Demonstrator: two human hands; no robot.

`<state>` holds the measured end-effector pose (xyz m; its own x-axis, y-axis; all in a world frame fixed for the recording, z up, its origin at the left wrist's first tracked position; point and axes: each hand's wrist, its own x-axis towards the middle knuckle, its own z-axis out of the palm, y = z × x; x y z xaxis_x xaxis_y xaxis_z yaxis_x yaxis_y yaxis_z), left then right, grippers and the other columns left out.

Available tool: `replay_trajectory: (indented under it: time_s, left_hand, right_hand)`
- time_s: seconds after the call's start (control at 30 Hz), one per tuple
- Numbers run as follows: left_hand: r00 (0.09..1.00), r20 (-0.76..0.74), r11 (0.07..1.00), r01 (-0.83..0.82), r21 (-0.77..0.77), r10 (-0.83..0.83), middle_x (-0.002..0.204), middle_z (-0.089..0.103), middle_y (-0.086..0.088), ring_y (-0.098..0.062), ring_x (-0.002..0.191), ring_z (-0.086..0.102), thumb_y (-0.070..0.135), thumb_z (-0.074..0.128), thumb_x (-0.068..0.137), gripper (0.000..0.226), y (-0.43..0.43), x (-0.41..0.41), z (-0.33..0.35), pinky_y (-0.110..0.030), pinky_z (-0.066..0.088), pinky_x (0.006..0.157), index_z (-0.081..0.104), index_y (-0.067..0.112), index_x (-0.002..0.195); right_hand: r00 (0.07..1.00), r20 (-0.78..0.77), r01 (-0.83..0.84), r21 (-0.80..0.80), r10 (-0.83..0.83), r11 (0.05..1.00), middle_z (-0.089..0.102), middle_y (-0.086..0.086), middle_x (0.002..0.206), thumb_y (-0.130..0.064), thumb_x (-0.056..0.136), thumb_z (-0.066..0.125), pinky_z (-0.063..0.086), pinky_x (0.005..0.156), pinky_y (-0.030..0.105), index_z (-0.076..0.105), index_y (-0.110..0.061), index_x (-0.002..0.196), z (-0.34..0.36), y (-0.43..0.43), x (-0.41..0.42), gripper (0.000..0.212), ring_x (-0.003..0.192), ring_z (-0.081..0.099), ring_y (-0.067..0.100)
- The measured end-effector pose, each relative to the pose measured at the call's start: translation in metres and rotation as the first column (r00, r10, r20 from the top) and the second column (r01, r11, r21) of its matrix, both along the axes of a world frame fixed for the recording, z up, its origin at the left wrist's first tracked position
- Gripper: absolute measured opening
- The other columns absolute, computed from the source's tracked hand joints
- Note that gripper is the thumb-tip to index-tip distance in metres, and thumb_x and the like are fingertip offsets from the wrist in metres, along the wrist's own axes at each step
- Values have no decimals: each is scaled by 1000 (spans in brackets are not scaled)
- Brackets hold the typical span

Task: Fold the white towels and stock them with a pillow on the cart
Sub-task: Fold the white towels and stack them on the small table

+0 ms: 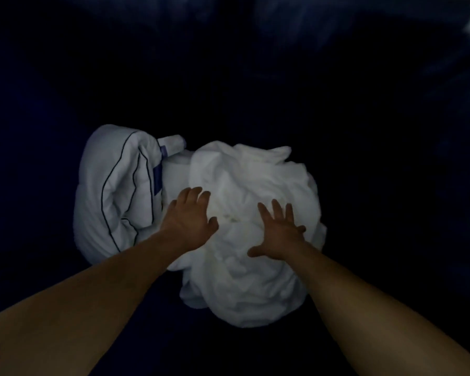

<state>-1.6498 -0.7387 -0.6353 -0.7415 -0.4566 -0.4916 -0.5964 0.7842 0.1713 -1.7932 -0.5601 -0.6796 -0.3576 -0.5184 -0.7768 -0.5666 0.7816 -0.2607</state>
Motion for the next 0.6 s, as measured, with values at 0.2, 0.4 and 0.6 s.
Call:
replay_trajectory:
  time_s: [0.2, 0.4, 0.6]
  left_hand:
    - [998, -13, 997, 58, 43, -57, 164, 15, -10, -27, 150, 13, 49, 46, 99, 74, -30, 1, -59, -42, 16, 121, 17, 13, 157]
    - [999, -10, 993, 53, 106, -53, 164, 13, -9, -25, 149, 13, 49, 47, 99, 76, -31, 4, -55, -40, 16, 121, 14, 14, 158]
    - [999, -31, 959, 33, 282, -25, 164, 11, -7, -24, 149, 14, 48, 67, 88, 99, -26, -7, 23, -40, 16, 121, 5, 18, 158]
  right_hand:
    - [994, -105, 0, 78, 8, 997, -19, 3, 163, -57, 62, 87, 17, 103, 80, -30, -36, 149, -78, -28, 10, 148, 149, -17, 34]
    - [962, -273, -3, -45, -10, 999, 44, 5, 133, -32, 87, 64, 46, 94, 49, 32, -28, 147, -69, -12, 31, 68, 124, 40, 29]
    - [936, -109, 265, -408, -335, 874, 56, 12, 110, -30, 87, 71, 41, 82, 32, 63, -10, 107, 38, 12, -8, 30, 104, 50, 27]
